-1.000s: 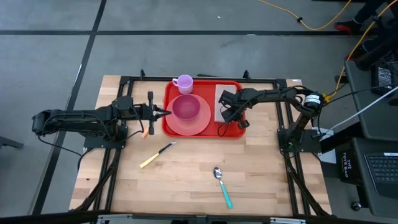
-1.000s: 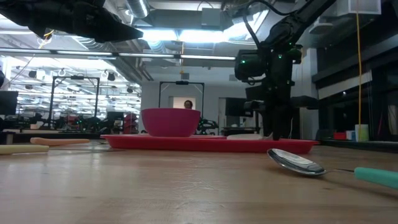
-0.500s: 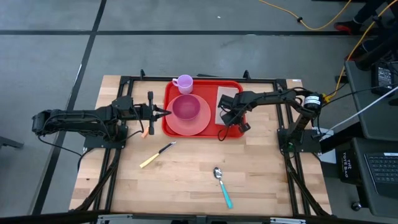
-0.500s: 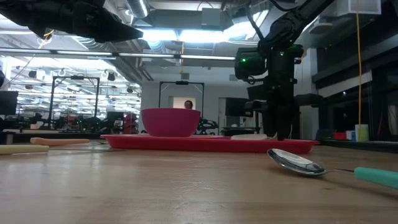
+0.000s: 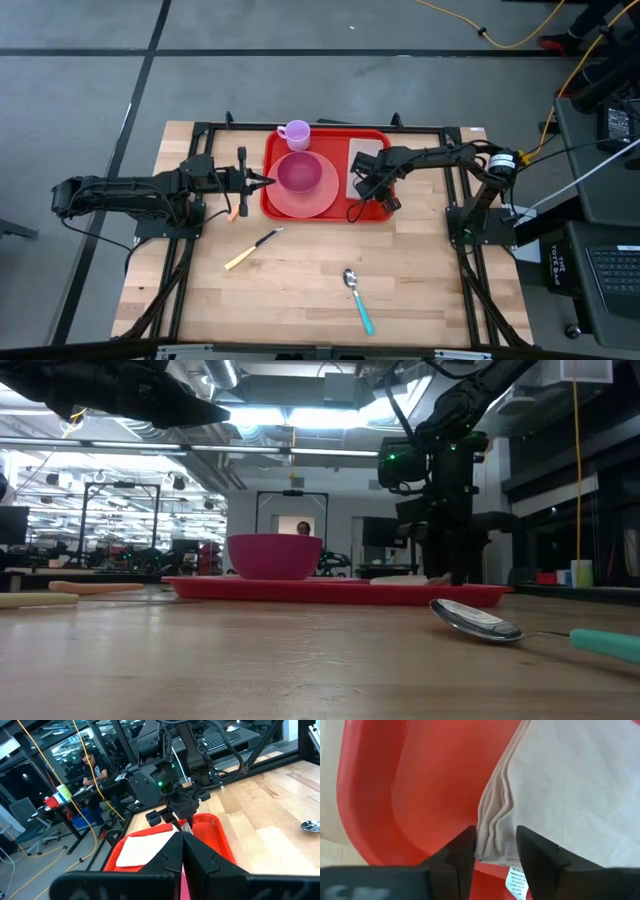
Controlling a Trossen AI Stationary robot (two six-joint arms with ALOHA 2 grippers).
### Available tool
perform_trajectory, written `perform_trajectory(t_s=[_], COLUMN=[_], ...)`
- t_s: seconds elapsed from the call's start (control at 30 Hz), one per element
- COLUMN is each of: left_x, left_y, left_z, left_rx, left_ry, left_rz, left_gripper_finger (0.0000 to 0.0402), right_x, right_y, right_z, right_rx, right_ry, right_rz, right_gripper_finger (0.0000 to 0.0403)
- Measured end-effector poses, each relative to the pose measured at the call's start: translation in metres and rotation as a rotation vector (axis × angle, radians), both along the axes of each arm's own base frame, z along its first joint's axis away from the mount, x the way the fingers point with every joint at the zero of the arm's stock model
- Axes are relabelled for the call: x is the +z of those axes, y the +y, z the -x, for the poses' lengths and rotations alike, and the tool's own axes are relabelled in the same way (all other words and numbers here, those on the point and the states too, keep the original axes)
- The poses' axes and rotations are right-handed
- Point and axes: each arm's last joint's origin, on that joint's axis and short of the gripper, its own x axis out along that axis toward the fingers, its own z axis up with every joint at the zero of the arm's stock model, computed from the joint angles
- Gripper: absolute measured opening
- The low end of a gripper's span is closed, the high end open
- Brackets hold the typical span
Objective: Set up tray
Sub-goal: Put the light brown napkin on the red tray, then put the orange fork on the light brown napkin
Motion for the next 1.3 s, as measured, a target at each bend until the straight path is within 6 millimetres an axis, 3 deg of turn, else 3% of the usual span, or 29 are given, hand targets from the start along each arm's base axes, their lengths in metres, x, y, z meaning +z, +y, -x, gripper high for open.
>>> perform_trajectory(t_s=[0.27, 0.67, 0.9, 1.03, 1.3], left_x=[0.0, 0.0, -0.001, -0.001, -0.001], left_y=[0.0, 0.0, 0.0, 0.0, 0.0], left_z=[0.0, 0.0, 0.0, 0.0, 0.0], left_rx=[0.0, 0.0, 0.0, 0.0, -0.001], left_ry=[0.0, 0.004, 0.006, 0.006, 0.007], left_rz=[-0.001, 0.0, 0.0, 0.0, 0.001], left_gripper_finger=[0.0008, 0.0005, 0.0003, 0.0006, 0.0002], right_x=[0.002, 0.033, 0.054, 0.065, 0.096], right_y=[0.004, 0.001, -0.001, 0.0, 0.006], right_z=[0.001, -0.011, -0.018, -0.014, 0.001], right_rx=[0.01, -0.049, -0.221, -0.247, -0.347], right_ry=[0.031, 0.033, 0.013, -0.015, -0.191], right_rz=[-0.01, -0.017, -0.024, -0.015, -0.032], right_gripper_finger=[0.0149, 0.0147, 0.0145, 0.0117, 0.0009])
